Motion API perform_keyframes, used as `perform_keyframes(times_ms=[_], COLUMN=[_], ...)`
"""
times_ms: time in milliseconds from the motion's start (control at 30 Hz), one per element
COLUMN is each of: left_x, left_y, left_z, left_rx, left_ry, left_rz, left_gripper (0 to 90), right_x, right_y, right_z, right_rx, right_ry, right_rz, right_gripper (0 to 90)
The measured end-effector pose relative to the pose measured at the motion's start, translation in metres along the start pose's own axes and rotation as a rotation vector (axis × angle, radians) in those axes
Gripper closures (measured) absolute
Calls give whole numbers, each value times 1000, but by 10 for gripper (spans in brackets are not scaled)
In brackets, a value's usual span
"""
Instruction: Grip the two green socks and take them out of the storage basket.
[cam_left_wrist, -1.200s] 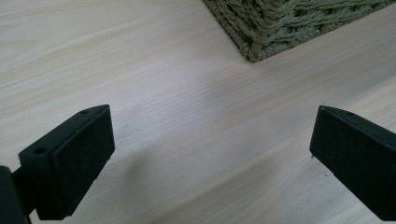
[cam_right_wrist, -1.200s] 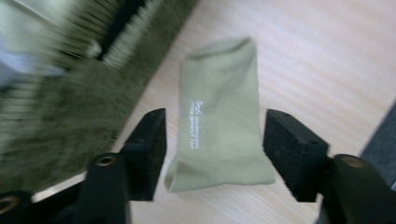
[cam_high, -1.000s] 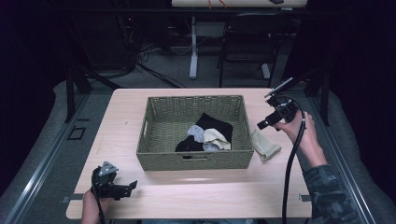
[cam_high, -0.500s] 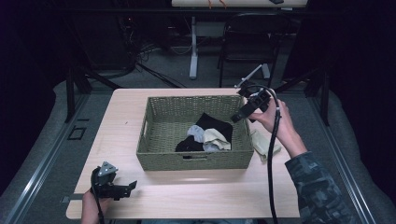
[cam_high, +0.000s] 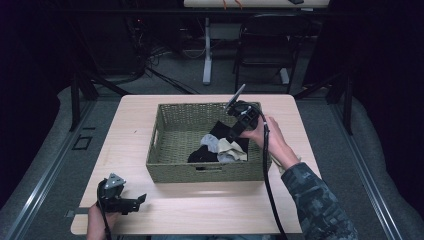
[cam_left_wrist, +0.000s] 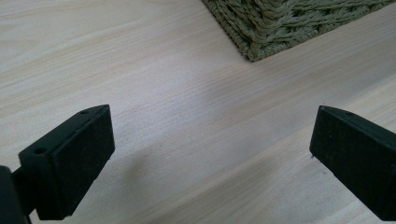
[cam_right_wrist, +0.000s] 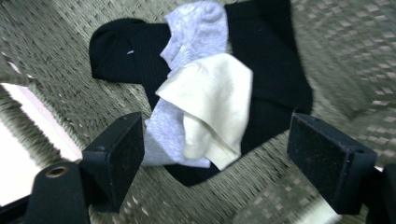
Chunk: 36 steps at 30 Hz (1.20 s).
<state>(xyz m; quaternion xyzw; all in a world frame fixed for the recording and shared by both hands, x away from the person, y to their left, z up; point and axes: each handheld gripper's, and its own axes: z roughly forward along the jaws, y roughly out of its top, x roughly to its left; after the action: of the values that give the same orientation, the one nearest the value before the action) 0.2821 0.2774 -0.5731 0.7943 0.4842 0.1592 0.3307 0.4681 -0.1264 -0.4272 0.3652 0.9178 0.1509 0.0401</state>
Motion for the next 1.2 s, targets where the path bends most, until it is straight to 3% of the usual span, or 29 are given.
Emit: perform_keyframes(times_ms=[400,567,833,933,1067,1100,1133,1200], left_x=[0,0,0,0,0,0,0,0], left_y=[0,0,0,0,0,0,0,0], left_z=[0,1,0,0,0,0,0,0], left_rx=[-2,0,5,3,3,3,6,6], left_ry=[-2,-1,-4,-4,-3,-3,-5,-6], left_rz=[-1,-1,1,1,1,1,2,2], left_gripper=[0,0,0,0,0,0,0,0], right_x=[-3,-4,-7,-7,-7,-7,-6,-6], right_y=[3,2,1,0,0,0,0,0], right_z=[37,57,77,81,82,82,80,77], right_rx=[75,124,175,186,195,195,194,196], right_ry=[26,22,26,25,25,25,25,11], right_rz=[24,37,42,40,27,27,27,17], right_gripper=[279,375,388,494,714,714,795,824])
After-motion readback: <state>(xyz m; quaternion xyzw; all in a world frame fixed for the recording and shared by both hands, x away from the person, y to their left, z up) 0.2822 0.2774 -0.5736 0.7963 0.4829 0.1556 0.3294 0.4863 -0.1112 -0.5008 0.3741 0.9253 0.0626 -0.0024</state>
